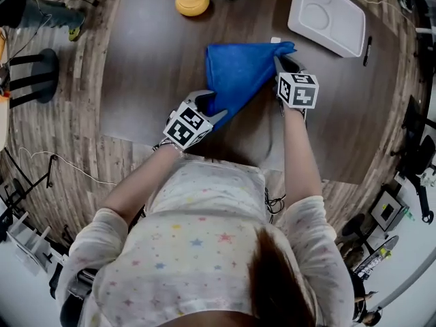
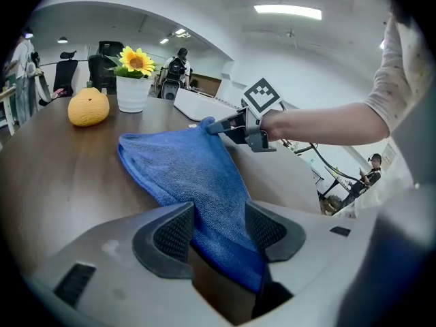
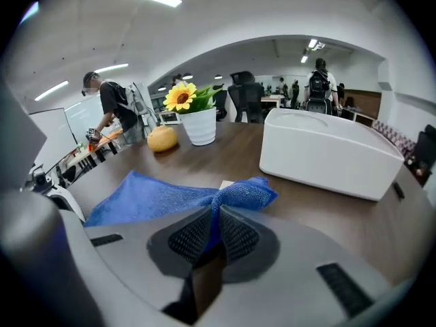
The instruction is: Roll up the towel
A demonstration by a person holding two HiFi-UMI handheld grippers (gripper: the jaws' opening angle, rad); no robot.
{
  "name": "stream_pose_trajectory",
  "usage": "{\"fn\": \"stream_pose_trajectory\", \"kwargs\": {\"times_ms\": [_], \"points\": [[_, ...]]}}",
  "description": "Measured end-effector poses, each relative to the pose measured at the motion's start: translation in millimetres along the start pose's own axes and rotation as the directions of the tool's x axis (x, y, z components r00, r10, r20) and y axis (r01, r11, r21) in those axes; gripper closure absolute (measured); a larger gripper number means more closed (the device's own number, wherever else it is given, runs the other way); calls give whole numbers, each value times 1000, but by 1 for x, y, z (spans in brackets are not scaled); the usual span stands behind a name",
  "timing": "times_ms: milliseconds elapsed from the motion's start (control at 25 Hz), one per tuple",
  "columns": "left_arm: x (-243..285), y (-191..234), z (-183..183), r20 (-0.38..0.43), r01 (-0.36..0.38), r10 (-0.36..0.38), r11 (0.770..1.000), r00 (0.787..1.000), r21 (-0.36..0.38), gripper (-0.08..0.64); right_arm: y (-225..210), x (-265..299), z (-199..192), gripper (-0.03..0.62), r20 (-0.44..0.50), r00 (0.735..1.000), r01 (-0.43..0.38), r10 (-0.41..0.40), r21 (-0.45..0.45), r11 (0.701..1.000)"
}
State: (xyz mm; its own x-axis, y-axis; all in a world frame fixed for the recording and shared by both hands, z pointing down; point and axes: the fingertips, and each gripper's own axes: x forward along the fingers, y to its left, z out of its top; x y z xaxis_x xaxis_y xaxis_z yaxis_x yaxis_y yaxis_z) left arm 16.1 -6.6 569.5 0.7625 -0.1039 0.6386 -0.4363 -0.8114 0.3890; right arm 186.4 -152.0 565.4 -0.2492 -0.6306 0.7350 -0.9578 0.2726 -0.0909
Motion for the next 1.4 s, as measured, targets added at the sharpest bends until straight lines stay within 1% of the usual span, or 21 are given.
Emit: {"fn": "stream_pose_trajectory", "kwargs": {"times_ms": [160, 280, 360, 440, 520, 560, 640, 720, 840, 1040, 1200, 1320, 1400], "points": [[18, -19, 10, 14, 18, -18, 1000, 1000, -24, 348, -10, 14, 16, 555, 0, 1000, -21, 21, -77, 997], [34, -34, 21, 26, 39, -38, 999, 999, -35, 348, -14, 25, 29, 555, -6, 999, -37, 36, -142, 989], [43, -42, 25, 17, 38, -38, 999, 999, -8, 347, -11, 33, 38, 555, -4, 999, -48, 48, -191, 980], [50, -46, 25, 2, 23, -23, 999, 1000, 38, 347, -7, 37, 42, 557, -7, 998, -58, 58, -224, 973], [51, -46, 23, -2, 9, -9, 999, 1000, 49, 347, -7, 39, 41, 556, -18, 999, -45, 42, -241, 969], [49, -44, 22, 1, 6, -6, 999, 1000, 43, 347, -10, 38, 39, 543, -21, 1000, -27, 22, -246, 969], [44, -42, 20, 11, -2, 2, 999, 1000, 32, 347, -16, 30, 35, 485, -8, 1000, 13, -15, -238, 971], [37, -40, 17, 22, -8, 8, 999, 1000, 32, 347, -15, 16, 31, 483, 18, 1000, 17, -14, -216, 976], [25, -37, 13, 43, -9, 7, 999, 999, 46, 347, 2, -10, 23, 489, 46, 998, -33, 43, -200, 979], [7, -34, 10, 65, -2, -3, 997, 998, 78, 347, 52, -58, -8, 493, 59, 983, -164, 174, -149, 975], [2, -31, 4, 72, 30, -38, 994, 997, 106, 347, 102, -85, -46, 509, 24, 963, -265, 269, -110, 958], [-1, -32, -3, 48, 62, -69, 990, 996, 129, 347, 136, -101, -78, 520, -14, 941, -338, 338, -82, 938], [-1, -39, -6, 24, 92, -97, 984, 995, 151, 347, 155, -111, -97, 534, -22, 923, -384, 383, -57, 922]]}}
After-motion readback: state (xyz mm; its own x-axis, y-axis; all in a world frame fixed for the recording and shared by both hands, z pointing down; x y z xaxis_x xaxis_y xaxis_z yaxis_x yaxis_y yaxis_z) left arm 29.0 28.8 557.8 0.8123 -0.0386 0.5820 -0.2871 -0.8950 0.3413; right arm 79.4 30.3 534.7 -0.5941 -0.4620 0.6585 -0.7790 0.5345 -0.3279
